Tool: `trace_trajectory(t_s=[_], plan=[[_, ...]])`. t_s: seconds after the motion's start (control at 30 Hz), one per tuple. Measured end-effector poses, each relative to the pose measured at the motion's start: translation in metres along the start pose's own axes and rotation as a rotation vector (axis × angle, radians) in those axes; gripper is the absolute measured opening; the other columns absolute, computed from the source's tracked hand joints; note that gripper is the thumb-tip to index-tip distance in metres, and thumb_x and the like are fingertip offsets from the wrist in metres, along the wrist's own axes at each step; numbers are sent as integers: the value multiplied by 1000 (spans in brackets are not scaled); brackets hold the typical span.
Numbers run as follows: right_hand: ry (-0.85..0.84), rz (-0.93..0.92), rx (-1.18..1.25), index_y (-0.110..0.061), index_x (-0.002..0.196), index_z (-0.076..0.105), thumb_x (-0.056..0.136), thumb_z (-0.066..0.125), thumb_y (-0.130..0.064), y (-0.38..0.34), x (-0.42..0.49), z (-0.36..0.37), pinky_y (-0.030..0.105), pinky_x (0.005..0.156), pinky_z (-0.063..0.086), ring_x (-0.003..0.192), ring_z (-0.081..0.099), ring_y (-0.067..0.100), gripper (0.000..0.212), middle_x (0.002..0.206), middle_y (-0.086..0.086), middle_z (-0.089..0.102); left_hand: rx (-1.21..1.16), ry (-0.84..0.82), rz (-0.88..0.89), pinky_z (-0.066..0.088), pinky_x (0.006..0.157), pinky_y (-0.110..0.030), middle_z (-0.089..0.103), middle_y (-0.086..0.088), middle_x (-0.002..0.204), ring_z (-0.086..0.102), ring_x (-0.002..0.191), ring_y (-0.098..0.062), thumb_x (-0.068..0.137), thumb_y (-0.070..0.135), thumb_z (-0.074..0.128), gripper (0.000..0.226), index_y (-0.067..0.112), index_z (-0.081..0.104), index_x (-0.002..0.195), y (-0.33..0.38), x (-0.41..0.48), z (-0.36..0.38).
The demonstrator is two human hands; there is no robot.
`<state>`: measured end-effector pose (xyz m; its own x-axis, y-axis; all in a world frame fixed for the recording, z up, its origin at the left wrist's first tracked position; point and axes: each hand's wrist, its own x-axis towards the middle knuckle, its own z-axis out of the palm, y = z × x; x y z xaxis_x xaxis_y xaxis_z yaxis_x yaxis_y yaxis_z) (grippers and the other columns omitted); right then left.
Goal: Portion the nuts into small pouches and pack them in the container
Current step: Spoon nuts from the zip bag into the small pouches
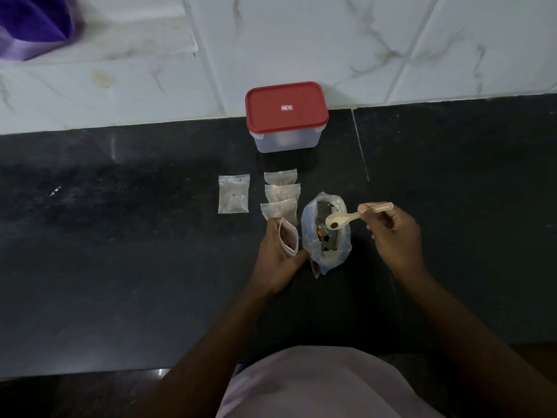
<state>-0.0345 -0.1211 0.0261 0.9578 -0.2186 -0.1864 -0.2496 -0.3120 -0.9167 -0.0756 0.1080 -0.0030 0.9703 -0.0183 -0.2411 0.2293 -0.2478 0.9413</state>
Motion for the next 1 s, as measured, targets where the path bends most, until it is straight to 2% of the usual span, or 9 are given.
trace_trajectory(t_s=[0.17, 0.3, 0.4, 0.47, 0.6, 0.73, 0.83, 0.93, 1.0], plan=[[-48, 62, -212, -28, 106, 74, 92, 74, -30, 14, 6, 9, 24, 78, 55, 87, 68, -3, 14, 92, -13, 73, 20, -15, -27, 55, 94, -38, 58, 4, 118, 60, 109, -8, 70, 43, 85, 69, 28, 40, 120, -4, 0, 1], [-98, 79, -343, -30, 129, 61, 89, 76, -37, 11, 14, 17, 29, 83, 54, 98, 65, 6, 44, 110, -10, 67, 45, -45, -86, 57, 94, -45, 55, 4, 116, 59, 111, -15, 64, 49, 86, 76, 32, 35, 117, -3, 5, 0], [-15, -30, -513, -30, 132, 60, 88, 76, -40, 3, 21, 19, 37, 100, 42, 125, 50, 16, 48, 132, -4, 55, 20, -59, -122, 57, 96, -46, 55, 0, 121, 58, 119, -24, 66, 44, 88, 72, 42, 34, 114, -1, 10, -1], [-9, -143, -619, -32, 126, 63, 89, 74, -39, -6, 19, 18, 41, 105, 37, 127, 47, 15, 39, 133, -6, 52, 9, -64, -120, 59, 91, -40, 57, -1, 120, 61, 116, -23, 73, 36, 86, 66, 45, 34, 112, 5, 12, 0], [-224, -230, -305, -27, 108, 70, 88, 76, -27, -27, -2, 26, 26, 80, 57, 90, 64, 4, 21, 104, -11, 66, 22, -17, -126, 57, 94, -49, 56, -5, 121, 60, 114, -25, 66, 54, 79, 62, 47, 32, 107, 15, 14, 3], [-444, -112, -99, -28, 109, 72, 81, 83, -37, -33, -22, 44, 27, 80, 60, 89, 70, 5, 32, 95, -8, 73, 93, 26, -102, 47, 102, -53, 47, 4, 119, 52, 118, -23, 69, 55, 73, 67, 34, 30, 116, 19, 15, 6], [-438, -117, -90, -28, 105, 75, 79, 84, -40, -26, -23, 54, 33, 82, 60, 89, 71, 7, 31, 94, -9, 75, 100, 25, -85, 42, 106, -46, 41, 7, 124, 42, 123, -18, 70, 51, 69, 73, 41, 22, 125, 23, 12, 4], [-365, -126, -66, -24, 98, 79, 84, 83, -24, -23, -19, 58, 27, 80, 59, 85, 73, 4, 14, 87, -10, 77, 81, 11, -141, 46, 104, -45, 40, 0, 135, 41, 128, -21, 67, 54, 71, 78, 51, 21, 126, 22, 9, -2], [-346, -120, -48, -25, 94, 79, 85, 82, -18, -25, -16, 58, 21, 77, 57, 82, 72, 2, 11, 84, -11, 77, 1, -42, -167, 50, 104, -50, 48, -4, 137, 49, 129, -25, 72, 47, 77, 80, 37, 32, 136, 16, 11, -8]])
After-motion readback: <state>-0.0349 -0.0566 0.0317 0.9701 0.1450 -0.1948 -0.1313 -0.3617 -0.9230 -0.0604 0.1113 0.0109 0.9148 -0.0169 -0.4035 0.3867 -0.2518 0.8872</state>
